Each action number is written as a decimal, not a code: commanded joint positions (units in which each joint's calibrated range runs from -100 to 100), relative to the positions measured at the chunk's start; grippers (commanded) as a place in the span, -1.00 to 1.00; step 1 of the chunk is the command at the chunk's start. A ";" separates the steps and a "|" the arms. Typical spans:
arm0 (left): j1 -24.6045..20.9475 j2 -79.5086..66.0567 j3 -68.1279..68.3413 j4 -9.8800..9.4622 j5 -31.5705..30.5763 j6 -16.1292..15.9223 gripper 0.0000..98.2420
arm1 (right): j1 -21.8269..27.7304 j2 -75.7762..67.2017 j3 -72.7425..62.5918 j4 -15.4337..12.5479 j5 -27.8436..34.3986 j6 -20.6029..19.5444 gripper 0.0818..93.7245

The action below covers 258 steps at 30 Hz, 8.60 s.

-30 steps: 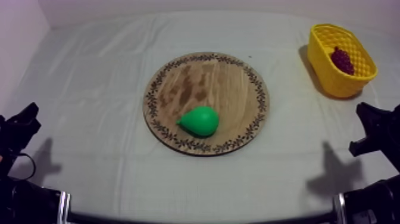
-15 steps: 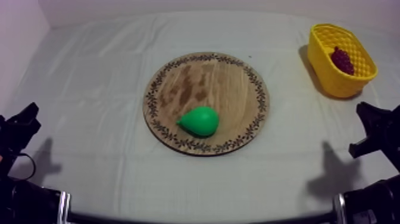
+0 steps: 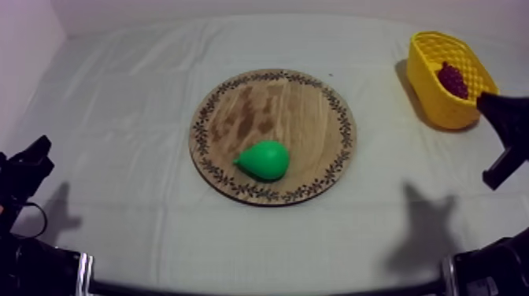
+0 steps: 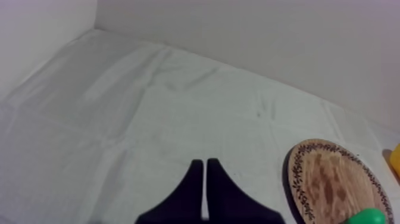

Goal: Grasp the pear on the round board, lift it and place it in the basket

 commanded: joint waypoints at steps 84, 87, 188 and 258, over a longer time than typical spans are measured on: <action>0.01 0.00 0.00 -0.02 -0.01 0.01 -1.00 | -30.57 99.72 -82.33 20.37 53.82 -13.80 0.95; 0.01 0.00 0.00 -0.02 -0.01 0.01 -1.00 | -30.20 100.66 -80.70 19.64 51.46 -13.61 0.92; 0.01 0.00 0.00 -0.02 -0.01 0.01 -1.00 | 11.93 83.43 -44.86 30.93 4.85 -26.64 -0.06; 0.01 0.00 0.00 -0.02 -0.01 0.01 -1.00 | 10.74 -17.76 18.68 -2.09 -1.13 -6.33 -0.96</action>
